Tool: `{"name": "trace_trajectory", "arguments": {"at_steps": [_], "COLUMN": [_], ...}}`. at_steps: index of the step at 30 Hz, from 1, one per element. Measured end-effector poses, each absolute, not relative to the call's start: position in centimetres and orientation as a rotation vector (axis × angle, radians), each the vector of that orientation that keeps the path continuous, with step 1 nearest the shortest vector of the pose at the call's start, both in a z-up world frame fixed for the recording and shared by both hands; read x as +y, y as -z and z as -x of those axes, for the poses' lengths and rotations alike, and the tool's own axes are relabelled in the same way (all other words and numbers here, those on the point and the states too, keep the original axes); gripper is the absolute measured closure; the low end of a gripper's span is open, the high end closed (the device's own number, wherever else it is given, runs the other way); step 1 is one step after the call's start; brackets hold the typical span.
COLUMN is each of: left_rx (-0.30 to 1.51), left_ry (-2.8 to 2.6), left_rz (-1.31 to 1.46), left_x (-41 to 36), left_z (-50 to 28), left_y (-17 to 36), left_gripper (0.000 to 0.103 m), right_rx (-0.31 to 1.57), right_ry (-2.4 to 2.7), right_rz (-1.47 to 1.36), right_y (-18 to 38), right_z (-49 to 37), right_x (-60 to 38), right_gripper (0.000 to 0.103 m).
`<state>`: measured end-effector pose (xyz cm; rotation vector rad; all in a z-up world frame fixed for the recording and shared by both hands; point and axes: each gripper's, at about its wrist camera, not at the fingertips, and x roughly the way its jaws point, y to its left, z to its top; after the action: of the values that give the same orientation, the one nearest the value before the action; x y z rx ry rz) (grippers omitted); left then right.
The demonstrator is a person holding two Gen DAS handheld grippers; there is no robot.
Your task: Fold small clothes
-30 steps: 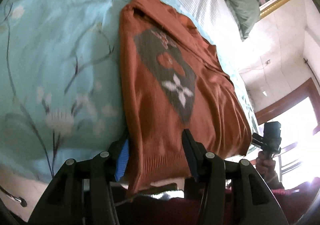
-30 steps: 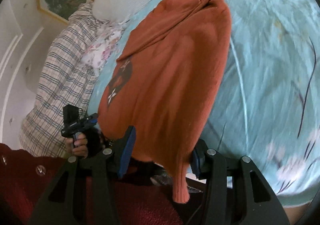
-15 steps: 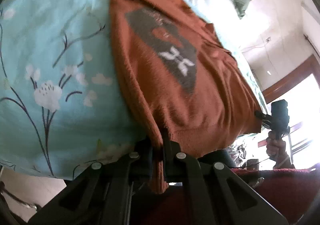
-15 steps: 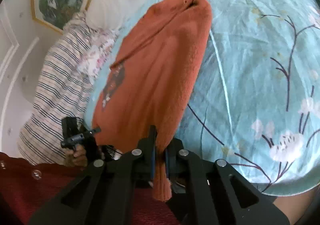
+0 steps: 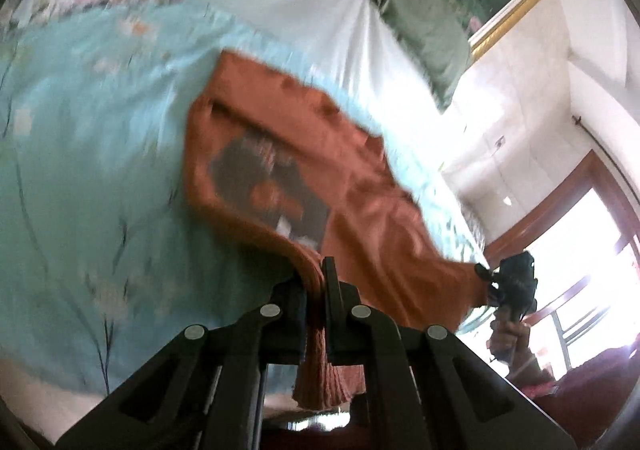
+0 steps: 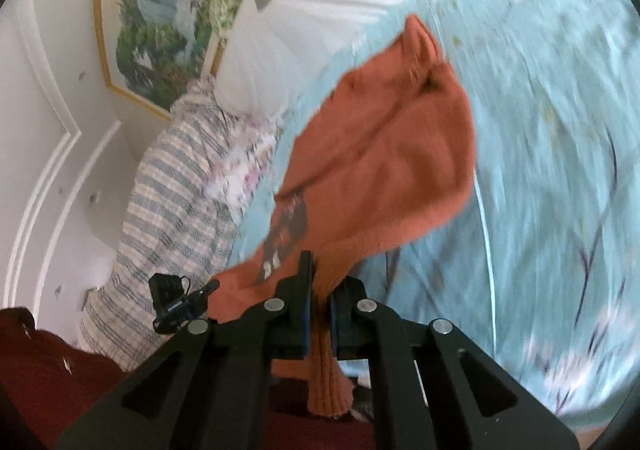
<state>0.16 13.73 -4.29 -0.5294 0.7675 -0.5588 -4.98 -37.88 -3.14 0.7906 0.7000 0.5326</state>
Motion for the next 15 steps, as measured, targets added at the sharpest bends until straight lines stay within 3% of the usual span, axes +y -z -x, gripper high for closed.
{"name": "trace_trajectory", "arguments": {"at_steps": [8,15], "left_rx": [0.609,0.600], "left_ry": [0.484,0.323], "left_rz": [0.517,0.532], "left_x": [12.6,12.3], "left_z": [-9.9,-19.7], "left_y": [-0.5,0.3], "left_gripper": [0.099,0.099], "right_rx": [0.597,0.614], "right_ry": [-0.464,-0.319], "right_rz": [-0.725,-0.681], "right_y": [-0.4,-0.2], "right_z": [-4.6,-14.6], "right_x": [-39.4,-41.5], "right_gripper": [0.095,0.095]}}
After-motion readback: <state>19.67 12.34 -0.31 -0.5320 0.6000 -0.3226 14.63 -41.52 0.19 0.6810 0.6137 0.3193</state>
